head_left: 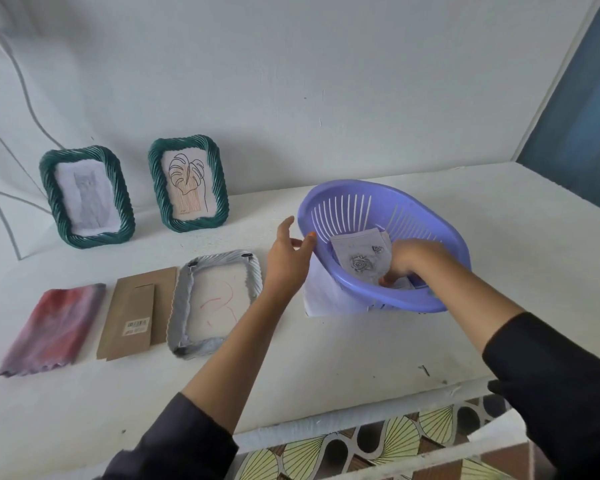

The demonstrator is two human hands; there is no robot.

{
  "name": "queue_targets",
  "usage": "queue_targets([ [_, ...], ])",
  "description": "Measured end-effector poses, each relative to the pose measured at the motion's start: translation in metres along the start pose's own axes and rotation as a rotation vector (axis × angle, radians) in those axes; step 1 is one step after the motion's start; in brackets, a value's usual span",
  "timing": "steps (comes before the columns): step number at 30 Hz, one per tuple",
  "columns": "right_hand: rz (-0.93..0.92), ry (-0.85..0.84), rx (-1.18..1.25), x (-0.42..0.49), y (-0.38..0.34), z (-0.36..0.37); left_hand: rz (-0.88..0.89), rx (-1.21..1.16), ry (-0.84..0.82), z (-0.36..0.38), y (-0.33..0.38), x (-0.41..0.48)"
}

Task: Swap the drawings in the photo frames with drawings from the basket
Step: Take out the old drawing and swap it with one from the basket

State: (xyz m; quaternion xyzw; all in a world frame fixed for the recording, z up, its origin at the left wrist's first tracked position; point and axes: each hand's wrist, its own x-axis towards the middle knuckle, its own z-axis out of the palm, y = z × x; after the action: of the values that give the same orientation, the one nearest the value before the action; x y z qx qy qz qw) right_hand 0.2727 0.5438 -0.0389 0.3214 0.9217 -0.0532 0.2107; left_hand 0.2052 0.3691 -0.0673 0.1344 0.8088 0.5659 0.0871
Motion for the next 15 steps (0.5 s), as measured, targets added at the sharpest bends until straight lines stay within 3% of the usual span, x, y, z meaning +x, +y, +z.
queue_targets([
  [11,0.024,0.062,0.031,-0.002,0.003,0.000,0.043,0.062,0.004,-0.007,0.003,-0.002],
  [15,0.048,0.184,0.062,-0.017,0.004,-0.013,0.037,0.020,0.059,-0.015,0.008,-0.005],
])
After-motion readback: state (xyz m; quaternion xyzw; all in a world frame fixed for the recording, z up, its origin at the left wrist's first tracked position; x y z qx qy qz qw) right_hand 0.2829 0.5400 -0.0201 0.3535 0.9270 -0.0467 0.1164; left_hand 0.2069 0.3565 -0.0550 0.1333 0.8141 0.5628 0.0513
